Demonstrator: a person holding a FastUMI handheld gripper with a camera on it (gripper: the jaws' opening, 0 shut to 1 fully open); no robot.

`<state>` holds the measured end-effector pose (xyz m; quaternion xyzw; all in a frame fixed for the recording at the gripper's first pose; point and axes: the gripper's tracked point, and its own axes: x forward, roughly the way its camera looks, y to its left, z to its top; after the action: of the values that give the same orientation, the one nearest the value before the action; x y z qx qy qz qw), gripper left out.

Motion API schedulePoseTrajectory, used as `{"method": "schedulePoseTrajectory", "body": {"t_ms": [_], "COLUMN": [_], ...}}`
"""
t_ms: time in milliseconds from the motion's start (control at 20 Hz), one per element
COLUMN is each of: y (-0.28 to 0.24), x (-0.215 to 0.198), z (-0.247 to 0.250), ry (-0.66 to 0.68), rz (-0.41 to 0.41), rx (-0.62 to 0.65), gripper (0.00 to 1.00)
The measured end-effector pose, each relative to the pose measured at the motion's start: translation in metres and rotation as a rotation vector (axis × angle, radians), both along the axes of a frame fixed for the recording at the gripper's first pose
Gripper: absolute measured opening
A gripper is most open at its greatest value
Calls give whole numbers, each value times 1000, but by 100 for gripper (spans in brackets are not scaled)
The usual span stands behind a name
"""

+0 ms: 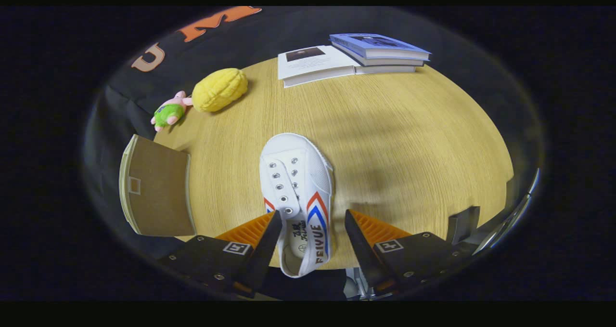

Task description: Open the storage box then place both shoes into the box .Put the left shoe in first, then the right shoe, with the right side of both shoes facing outward in a uniform manner.

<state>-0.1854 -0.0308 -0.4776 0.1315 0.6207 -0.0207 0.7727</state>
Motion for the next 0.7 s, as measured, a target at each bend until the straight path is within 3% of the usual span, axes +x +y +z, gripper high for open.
{"method": "schedulePoseTrajectory", "body": {"t_ms": [200,450,700], "y": [3,5,4], "x": [3,7,8], "z": [-13,-24,-22], "ry": [-3,5,-13], "rz": [-82,-70,-71], "rx": [39,8,30], "gripper": [64,43,31]}}
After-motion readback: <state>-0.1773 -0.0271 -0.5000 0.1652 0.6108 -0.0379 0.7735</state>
